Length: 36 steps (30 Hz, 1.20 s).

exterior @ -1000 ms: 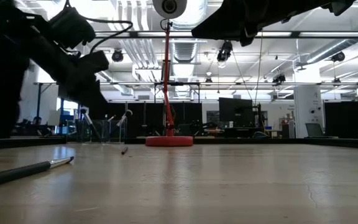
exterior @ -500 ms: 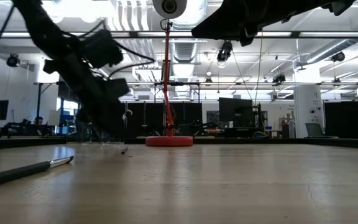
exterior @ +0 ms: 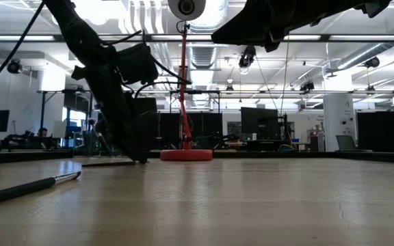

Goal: Pick & Place Makeup Supplies
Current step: Put the makeup brush into the transparent organizer

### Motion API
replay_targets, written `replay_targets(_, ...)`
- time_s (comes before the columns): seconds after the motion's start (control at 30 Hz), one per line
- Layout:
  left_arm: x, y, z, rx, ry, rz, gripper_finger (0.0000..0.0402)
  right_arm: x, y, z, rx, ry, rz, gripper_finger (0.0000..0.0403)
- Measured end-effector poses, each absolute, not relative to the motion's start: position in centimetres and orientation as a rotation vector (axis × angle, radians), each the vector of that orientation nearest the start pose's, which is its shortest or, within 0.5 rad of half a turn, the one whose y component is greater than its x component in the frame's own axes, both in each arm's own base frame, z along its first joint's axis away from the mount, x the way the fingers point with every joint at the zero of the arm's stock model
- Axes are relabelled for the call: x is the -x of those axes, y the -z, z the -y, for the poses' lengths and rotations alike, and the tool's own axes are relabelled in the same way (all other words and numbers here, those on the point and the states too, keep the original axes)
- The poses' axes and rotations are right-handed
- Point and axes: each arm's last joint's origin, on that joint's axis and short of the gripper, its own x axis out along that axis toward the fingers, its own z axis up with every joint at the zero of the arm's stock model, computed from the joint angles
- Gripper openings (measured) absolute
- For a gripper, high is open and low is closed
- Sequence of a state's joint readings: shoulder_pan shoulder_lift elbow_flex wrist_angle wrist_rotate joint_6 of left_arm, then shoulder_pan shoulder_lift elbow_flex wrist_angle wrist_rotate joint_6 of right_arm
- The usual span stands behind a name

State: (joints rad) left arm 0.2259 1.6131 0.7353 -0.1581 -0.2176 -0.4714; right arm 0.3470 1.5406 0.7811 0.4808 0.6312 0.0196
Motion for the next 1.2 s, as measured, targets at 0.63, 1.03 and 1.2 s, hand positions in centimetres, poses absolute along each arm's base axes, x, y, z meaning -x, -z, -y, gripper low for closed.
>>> replay_targets(0.63,-27.2,-13.6,-5.3,0.226,-0.495,-0.966,0.0006,-30.5,-21.7,-9.2,0.119,0.284,-0.250,0.0018)
replay_targets(1.03,-25.0,-16.7,-4.7,0.241,-0.454,-0.762,0.0001,-30.5,-21.6,-9.2,0.142,0.282,-0.261,0.0018)
replay_targets(1.2,-23.9,-17.6,-4.2,0.256,-0.411,-0.577,0.0001,-30.5,-21.5,-9.2,0.142,0.282,-0.263,0.0018)
